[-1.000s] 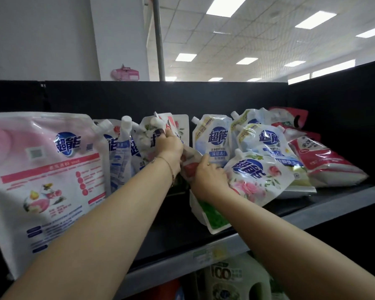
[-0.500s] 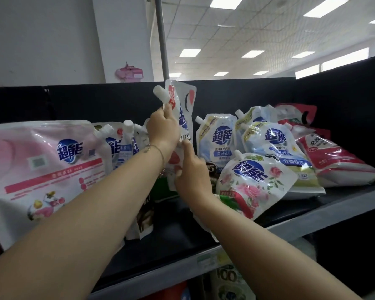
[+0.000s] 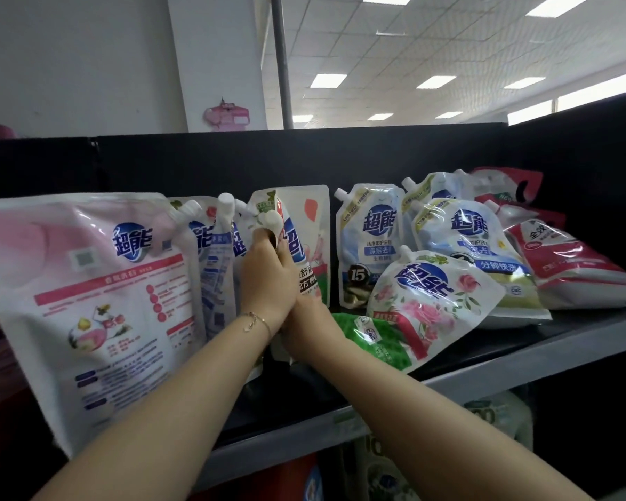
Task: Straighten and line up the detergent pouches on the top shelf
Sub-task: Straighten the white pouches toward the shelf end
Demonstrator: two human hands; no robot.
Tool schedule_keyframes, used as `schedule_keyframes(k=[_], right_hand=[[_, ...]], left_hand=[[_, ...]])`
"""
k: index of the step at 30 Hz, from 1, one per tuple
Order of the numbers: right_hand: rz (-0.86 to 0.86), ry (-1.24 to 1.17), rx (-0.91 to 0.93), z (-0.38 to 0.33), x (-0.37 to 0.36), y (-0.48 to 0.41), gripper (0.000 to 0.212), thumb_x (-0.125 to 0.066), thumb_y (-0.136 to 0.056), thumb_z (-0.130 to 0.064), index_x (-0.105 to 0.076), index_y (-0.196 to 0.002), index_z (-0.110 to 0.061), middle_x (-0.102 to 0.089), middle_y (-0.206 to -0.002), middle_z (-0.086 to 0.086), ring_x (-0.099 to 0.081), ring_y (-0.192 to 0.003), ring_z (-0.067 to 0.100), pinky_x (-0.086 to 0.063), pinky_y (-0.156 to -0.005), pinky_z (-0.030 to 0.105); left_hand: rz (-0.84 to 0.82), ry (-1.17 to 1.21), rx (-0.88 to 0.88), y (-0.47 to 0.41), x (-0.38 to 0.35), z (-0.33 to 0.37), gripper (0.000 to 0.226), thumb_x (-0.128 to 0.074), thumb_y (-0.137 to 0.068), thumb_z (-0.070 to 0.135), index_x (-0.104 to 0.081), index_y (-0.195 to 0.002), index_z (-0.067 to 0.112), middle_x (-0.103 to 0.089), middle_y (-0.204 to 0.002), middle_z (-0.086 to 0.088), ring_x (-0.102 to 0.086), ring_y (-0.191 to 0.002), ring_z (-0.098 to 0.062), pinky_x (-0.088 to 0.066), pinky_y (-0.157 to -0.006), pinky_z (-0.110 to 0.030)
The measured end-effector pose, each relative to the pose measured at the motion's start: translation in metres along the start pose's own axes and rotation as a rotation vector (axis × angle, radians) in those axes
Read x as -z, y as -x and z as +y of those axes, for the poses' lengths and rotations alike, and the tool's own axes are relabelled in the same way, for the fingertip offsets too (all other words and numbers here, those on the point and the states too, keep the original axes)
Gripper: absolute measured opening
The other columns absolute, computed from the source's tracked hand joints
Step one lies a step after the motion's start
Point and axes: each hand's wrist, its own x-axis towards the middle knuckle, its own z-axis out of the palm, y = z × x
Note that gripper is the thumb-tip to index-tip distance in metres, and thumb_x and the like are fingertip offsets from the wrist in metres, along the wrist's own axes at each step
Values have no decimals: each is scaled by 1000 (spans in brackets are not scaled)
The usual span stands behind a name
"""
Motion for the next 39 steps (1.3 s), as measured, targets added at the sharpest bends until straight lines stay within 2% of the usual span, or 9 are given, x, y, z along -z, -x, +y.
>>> schedule_keyframes(k=[4, 9, 12, 15, 18, 22, 28, 33, 39], right_hand=[[-89, 25, -33, 0, 17, 7, 58, -59, -82, -19, -30, -132, -14, -64, -101, 13, -62, -86, 36, -53, -69, 42], [231, 303, 10, 5, 48, 31, 13, -51, -88, -19, -52, -100, -16, -65, -93, 4, -60, -88, 29, -36, -62, 32], [306, 325, 29, 19, 60, 48, 14, -50, -88, -17, -58, -98, -12, -65, -97, 7, -56, -96, 31, -35, -66, 32], [221, 428, -74, 41, 63, 68, 24, -45, -91, -22, -56, -112, -16, -62, -115, 4, -49, -115, 29, -36, -87, 38], [209, 415, -100, 57, 58, 85, 26, -38, -98, -27, -53, -119, -21, -63, -121, 0, -45, -121, 25, -29, -96, 39], [171, 303, -120, 62, 57, 85, 26, -38, -99, -25, -55, -119, -22, -63, -121, 2, -46, -122, 25, -27, -102, 42], [-62, 219, -186, 70, 58, 85, 45, -27, -102, -32, -29, -148, -29, -38, -151, 3, -36, -137, 26, -25, -109, 40], [-176, 208, -225, 72, 62, 79, 48, -20, -104, -34, -16, -152, -32, -19, -159, 0, -21, -144, 23, -13, -114, 36], [-168, 169, -224, 79, 57, 76, 49, -20, -104, -35, -15, -152, -32, -17, -159, -2, -17, -145, 20, -11, -115, 35]], left_hand=[[99, -27, -150, 18, 11, -6, 12, -56, -93, 20, -45, -93, 16, -51, -85, 4, -51, -72, -7, -39, -59, -12], [-23, -85, -240, 48, 12, -11, 12, -55, -90, 14, -43, -90, 18, -52, -86, -1, -53, -72, -17, -43, -58, -27], [-186, -92, -255, 65, 1, -13, 7, -53, -89, 12, -47, -92, 14, -53, -93, -3, -54, -81, -24, -48, -68, -38], [-336, -105, -204, 91, -16, -16, 18, -50, -92, 16, -51, -111, 15, -55, -110, -3, -53, -100, -23, -46, -83, -37], [-463, -114, -196, 108, -27, -18, 36, -39, -98, 23, -48, -133, 20, -52, -131, 0, -45, -119, -21, -39, -103, -39], [-509, -150, -203, 114, -24, -22, 43, -36, -99, 33, -43, -140, 26, -51, -138, 3, -46, -122, -24, -39, -103, -45], [-615, -406, -164, 134, -23, -17, 60, -34, -97, 50, -6, -149, 41, -6, -159, 13, -19, -141, -19, -22, -110, -51], [-663, -446, -145, 130, -25, -20, 67, -36, -95, 54, 3, -148, 44, 5, -159, 17, -11, -142, -20, -18, -111, -52], [-684, -442, -121, 129, -25, -19, 69, -34, -94, 58, 7, -147, 44, 10, -158, 18, -7, -143, -19, -15, -111, -53]])
